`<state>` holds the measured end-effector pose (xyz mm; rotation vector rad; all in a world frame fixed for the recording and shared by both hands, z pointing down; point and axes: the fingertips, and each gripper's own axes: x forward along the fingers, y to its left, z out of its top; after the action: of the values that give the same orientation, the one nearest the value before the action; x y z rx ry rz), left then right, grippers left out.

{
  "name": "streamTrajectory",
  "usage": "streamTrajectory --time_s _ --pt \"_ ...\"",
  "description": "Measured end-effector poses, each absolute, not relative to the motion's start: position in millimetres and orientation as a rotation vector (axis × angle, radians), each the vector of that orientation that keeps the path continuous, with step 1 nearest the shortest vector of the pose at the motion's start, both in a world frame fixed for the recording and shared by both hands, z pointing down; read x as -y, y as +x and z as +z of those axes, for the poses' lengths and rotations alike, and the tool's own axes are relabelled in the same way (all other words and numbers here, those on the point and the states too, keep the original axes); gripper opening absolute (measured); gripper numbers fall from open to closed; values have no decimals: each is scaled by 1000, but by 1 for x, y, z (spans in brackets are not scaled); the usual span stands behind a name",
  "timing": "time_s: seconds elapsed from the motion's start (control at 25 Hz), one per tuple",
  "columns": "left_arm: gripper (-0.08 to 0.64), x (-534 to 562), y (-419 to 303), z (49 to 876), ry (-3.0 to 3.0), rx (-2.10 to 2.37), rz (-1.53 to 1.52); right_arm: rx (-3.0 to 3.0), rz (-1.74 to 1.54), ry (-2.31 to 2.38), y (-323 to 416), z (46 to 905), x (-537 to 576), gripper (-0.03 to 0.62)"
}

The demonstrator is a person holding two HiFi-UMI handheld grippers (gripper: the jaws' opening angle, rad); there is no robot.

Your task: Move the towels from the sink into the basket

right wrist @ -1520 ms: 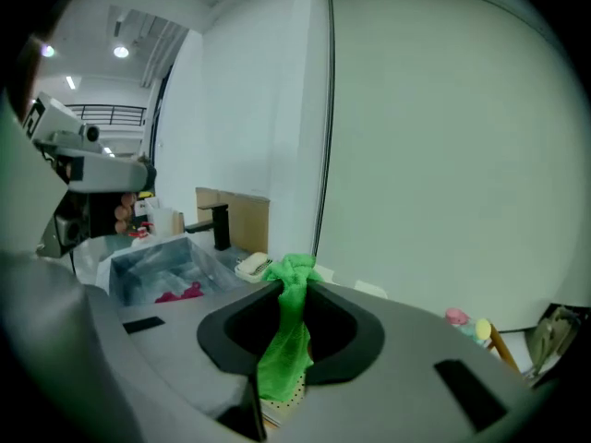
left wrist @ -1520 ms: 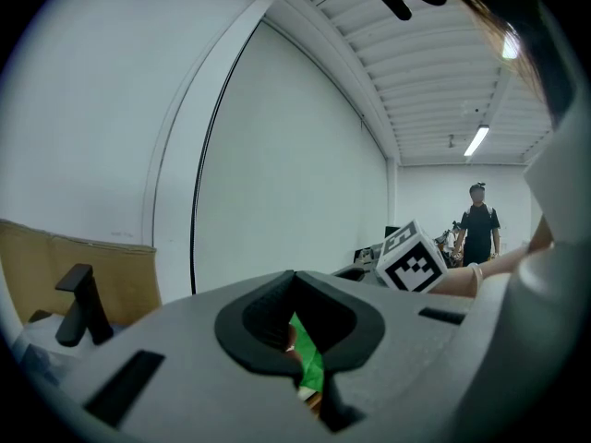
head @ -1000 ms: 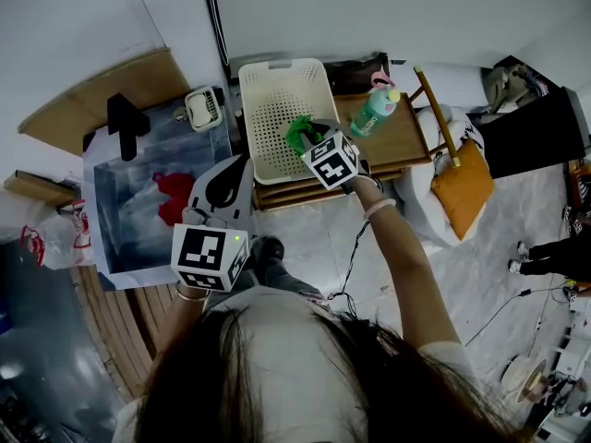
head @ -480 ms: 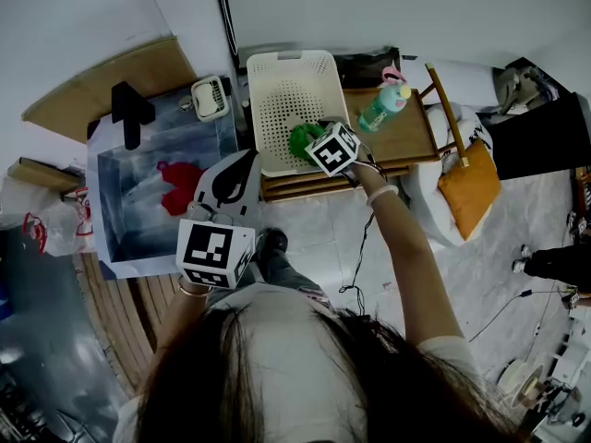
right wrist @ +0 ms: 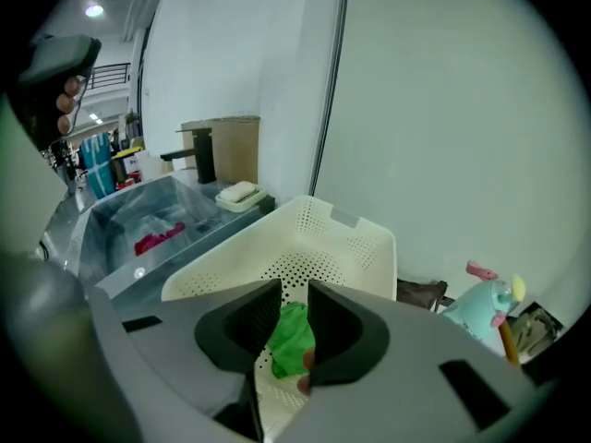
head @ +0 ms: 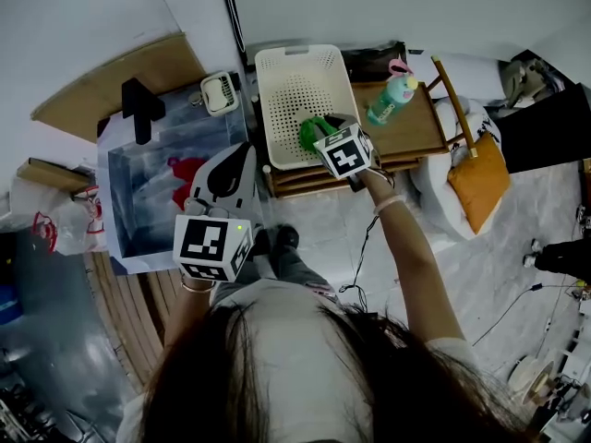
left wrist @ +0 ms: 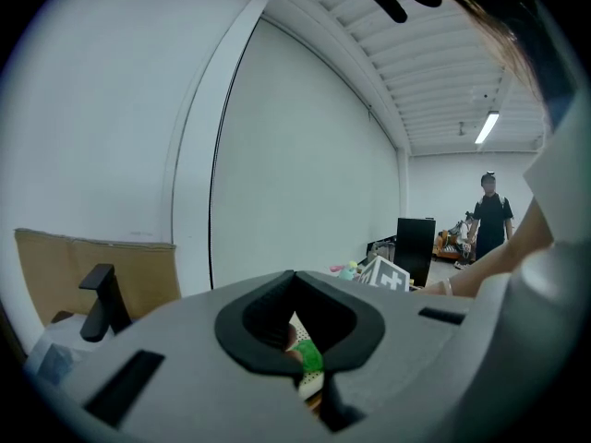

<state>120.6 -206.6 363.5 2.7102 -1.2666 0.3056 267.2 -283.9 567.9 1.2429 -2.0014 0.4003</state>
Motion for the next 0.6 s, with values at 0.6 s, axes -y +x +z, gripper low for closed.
streamTrajectory --time_s 0.6 --pt "3 194 48 350 2696 1312 243 2105 378 1479 203 502 247 41"
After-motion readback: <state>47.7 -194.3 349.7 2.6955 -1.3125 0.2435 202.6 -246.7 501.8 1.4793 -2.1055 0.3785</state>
